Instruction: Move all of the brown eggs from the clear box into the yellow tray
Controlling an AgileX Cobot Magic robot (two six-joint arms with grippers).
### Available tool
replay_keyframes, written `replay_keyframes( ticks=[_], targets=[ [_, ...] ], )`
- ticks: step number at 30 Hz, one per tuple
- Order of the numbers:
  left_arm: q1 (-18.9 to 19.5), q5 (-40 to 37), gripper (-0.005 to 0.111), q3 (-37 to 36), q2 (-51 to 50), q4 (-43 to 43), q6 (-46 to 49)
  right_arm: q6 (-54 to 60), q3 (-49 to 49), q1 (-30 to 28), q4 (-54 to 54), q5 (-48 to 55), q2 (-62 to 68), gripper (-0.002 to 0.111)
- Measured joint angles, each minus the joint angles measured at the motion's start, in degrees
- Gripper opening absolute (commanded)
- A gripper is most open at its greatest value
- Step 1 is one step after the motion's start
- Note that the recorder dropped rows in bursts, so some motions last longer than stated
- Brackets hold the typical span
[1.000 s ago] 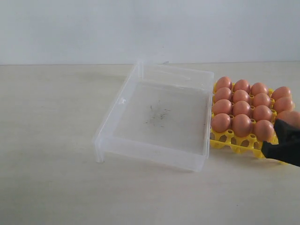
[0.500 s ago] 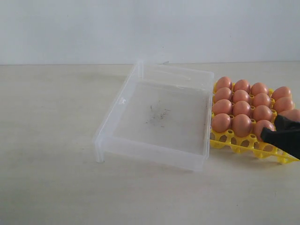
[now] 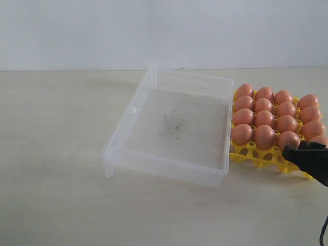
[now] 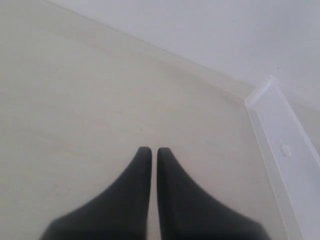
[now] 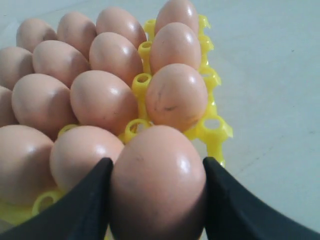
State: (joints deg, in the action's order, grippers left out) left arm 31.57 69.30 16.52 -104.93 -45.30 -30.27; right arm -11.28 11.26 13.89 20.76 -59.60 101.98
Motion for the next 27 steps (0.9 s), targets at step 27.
replay_keyframes(
  ticks=[27],
  targets=[
    [0.0, 0.0, 0.004, 0.0, 0.0, 0.0, 0.0, 8.78, 5.53, -0.08, 5.55, 3.44, 3.37, 0.0]
  ],
)
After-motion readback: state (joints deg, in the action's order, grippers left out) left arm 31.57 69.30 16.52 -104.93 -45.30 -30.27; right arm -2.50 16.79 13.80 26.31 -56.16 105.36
